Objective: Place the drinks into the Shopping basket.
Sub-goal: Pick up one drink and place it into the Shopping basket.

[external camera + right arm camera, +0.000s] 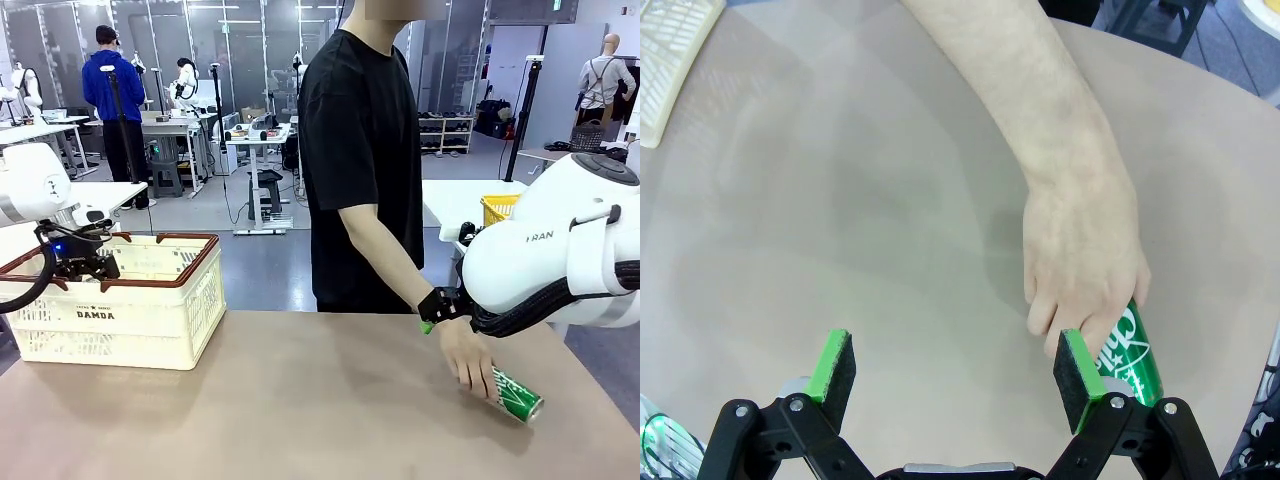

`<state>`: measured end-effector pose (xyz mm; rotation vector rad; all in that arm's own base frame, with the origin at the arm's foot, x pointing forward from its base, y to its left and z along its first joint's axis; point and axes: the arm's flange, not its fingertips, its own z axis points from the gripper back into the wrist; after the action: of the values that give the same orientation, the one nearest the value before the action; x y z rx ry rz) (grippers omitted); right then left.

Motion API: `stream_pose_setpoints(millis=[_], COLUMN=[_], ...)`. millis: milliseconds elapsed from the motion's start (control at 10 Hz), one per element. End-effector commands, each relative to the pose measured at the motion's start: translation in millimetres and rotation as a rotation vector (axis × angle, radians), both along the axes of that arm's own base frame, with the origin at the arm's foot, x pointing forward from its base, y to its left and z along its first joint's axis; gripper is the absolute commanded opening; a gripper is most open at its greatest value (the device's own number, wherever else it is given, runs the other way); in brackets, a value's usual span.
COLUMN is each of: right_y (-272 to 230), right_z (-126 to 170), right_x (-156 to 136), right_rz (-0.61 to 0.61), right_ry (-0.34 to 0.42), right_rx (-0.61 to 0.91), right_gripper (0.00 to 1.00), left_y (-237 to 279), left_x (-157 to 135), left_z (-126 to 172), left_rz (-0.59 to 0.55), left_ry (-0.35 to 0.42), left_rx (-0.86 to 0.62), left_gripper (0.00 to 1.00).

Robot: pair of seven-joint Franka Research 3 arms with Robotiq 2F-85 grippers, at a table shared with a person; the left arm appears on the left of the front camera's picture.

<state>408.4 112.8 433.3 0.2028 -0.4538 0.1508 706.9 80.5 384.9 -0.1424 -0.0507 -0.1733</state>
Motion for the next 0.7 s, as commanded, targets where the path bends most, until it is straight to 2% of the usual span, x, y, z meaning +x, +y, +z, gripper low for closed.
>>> stream_pose_setpoints(millis=[0,300,500,600], right_y=[-0.9,-0.9,-0.9,-0.9], right_z=[0.0,0.0,0.0,0.0], right_x=[0.4,0.4,0.4,0.4], right_rz=[0.001,0.001,0.001,0.001], right_ry=[0.0,0.0,0.0,0.0], right_rx=[0.002,0.002,0.002,0.002], right_gripper=[1.0,1.0,1.0,1.0], left_y=[-2.6,-5.0,-10.2,-1.9], left_x=[-1.8,-6.8,-10.2,-1.6], left_z=[8.8,18.6,29.8,20.0], left_rz=[0.001,0.002,-0.002,-0.006], left_ry=[0.012,-0.016,-0.065,-0.026], left_rx=[0.025,0.024,0.033,0.013], left_gripper=[0.98,1.0,1.0,1.0])
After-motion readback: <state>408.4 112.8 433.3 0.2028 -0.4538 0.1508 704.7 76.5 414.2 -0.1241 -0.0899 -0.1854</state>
